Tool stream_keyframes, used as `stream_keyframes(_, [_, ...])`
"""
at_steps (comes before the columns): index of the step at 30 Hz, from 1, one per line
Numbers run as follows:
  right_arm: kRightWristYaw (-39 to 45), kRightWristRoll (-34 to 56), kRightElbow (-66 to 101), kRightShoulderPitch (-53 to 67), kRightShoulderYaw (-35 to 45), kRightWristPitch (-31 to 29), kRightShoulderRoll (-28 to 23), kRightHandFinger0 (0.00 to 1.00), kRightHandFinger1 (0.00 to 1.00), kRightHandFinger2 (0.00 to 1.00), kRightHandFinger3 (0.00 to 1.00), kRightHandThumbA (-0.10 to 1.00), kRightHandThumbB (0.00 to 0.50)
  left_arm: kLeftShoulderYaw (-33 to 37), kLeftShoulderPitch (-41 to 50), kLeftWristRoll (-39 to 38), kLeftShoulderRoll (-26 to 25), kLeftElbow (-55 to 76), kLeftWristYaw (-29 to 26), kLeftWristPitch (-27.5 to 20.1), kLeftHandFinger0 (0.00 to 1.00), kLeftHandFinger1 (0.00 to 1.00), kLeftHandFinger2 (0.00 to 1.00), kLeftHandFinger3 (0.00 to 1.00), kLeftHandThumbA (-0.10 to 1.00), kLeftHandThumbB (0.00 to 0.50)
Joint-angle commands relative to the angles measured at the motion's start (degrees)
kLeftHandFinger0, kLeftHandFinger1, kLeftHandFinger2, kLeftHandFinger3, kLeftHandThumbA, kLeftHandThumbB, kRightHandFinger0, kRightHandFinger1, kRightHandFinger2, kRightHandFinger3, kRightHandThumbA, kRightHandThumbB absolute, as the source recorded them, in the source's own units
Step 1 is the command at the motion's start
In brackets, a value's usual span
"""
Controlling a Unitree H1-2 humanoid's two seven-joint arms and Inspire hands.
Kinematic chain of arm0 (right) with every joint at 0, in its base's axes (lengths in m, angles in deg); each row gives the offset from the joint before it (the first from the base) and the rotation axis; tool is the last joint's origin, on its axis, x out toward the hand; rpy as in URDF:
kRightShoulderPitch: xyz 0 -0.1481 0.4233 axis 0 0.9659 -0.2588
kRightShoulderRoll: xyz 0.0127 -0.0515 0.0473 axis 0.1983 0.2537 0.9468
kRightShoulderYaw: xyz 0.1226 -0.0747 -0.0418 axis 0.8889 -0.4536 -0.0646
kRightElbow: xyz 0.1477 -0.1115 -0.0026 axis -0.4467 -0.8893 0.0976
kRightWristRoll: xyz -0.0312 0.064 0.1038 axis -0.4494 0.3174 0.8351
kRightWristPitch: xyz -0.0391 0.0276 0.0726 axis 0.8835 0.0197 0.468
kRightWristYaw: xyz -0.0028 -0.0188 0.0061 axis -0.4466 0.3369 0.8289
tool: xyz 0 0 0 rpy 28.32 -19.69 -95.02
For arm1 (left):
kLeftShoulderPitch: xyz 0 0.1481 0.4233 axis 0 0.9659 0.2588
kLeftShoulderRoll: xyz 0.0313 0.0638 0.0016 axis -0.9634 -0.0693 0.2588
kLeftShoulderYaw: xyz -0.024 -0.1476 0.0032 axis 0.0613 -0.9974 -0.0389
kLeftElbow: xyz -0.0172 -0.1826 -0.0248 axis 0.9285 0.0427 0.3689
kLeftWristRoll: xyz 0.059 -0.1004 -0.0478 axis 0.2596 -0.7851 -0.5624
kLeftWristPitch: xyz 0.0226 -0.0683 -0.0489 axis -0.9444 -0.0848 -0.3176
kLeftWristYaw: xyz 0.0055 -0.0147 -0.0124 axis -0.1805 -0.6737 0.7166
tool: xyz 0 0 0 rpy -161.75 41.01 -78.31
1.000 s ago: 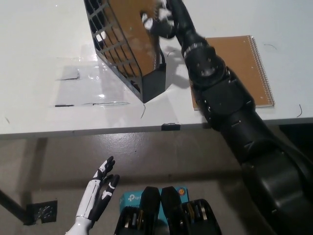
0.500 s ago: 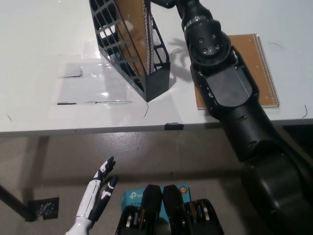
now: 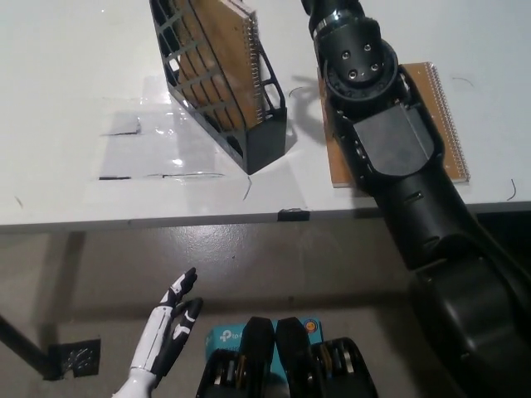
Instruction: Use the right hand to pick up a book from the book holder on the left side and put it on another book on the right side
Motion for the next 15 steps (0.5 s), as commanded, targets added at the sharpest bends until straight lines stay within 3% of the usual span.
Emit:
stream_keyframes(1, [3.7, 0.5, -2.0, -0.8, -0.8, -0.7, -0.7, 0.44, 0.52, 0.63, 0.75, 0.32, 0.31, 0.4, -0.1, -0.1, -0.3, 0.2, -1.0, -2.4, 0.9, 1.0, 1.0, 0.96, 0.95, 0.149])
stream_keyframes(2, [3.7, 0.6, -3.4, -0.7, -0.7, -1.8, -0.7, 0.49, 0.55, 0.67, 0.79, 0.35, 0.326, 0.4, -0.3, -0.2, -0.3, 0.2, -0.9, -2.2, 0.9, 1.0, 1.0, 0.96, 0.95, 0.157])
stream_keyframes(3, [4.4, 0.2, -5.0, -0.4, -1.3, -3.2, -1.0, 0.61, 0.68, 0.85, 0.97, 0.42, 0.351, 0.3, -0.3, -0.7, -0.3, 0.3, -0.6, -1.9, 0.91, 1.0, 1.0, 0.97, 0.94, 0.161])
stream_keyframes(4, [5.9, 0.2, -6.0, 0.0, -1.8, -3.6, -1.4, 0.75, 0.91, 1.0, 1.0, 0.51, 0.377, 0.1, -0.2, -1.5, -0.1, 0.3, -0.4, -1.9, 0.91, 1.0, 1.0, 0.96, 0.93, 0.176])
stream_keyframes(5, [6.4, 0.2, -6.3, 0.0, -2.0, -3.4, -1.5, 0.83, 1.0, 1.0, 1.0, 0.55, 0.39, -0.1, -0.2, -1.8, -0.1, 0.4, -0.4, -1.8, 0.91, 1.0, 1.0, 0.96, 0.92, 0.183])
stream_keyframes(6, [7.2, -0.4, -6.5, 0.3, -2.7, -3.4, -1.9, 0.97, 1.0, 1.0, 1.0, 0.6, 0.398, -0.2, -0.3, -1.9, 0.0, 0.2, -0.5, -2.1, 0.91, 1.0, 0.99, 0.94, 0.92, 0.185])
stream_keyframes(7, [7.7, -0.5, -6.7, 0.3, -3.0, -3.6, -2.0, 1.0, 1.0, 1.0, 1.0, 0.63, 0.396, -0.2, -0.3, -1.8, 0.0, 0.1, -0.6, -2.3, 0.91, 1.0, 0.99, 0.94, 0.92, 0.186])
stream_keyframes(15, [10.6, 0.4, -11.7, 1.6, -3.7, -6.4, -2.1, 1.0, 1.0, 1.0, 1.0, 0.69, 0.444, 0.4, 0.2, -0.8, -0.3, 0.9, -0.6, -1.6, 0.92, 1.0, 1.0, 0.95, 0.96, 0.177])
